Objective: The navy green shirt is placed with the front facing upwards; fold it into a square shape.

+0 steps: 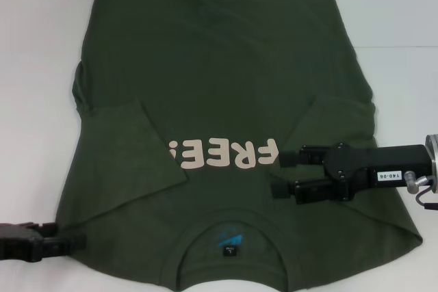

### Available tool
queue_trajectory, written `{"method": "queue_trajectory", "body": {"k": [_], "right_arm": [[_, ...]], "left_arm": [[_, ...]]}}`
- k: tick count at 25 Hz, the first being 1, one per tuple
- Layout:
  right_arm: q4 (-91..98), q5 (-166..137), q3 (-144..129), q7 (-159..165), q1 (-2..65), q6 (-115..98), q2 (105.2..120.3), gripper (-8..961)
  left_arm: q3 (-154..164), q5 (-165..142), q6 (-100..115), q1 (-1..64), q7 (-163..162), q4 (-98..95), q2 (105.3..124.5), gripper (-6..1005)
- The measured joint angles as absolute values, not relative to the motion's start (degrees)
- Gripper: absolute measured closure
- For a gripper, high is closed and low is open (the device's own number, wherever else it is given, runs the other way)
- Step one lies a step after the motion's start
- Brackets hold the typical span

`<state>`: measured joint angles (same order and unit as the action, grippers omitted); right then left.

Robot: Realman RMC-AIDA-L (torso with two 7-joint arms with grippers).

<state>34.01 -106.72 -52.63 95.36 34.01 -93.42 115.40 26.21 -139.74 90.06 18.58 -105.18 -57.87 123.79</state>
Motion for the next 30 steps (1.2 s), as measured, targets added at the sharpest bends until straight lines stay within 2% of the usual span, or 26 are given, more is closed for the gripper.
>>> {"method": "queue_trajectory", "body": {"k": [9, 30], "right_arm": [[34.0, -106.7, -51.9, 95.4, 33.9, -93.4, 115.37, 14], [34.0, -106.7, -50.2, 95.3, 33.4, -93.9, 115.28, 34]], "left_arm": [[28.7, -139.7, 91.6, 20.2, -106.0, -57.8, 123.84, 152], [29.9, -139.5, 91.4, 22.8, -107.0, -57.0, 123.82, 218]]}}
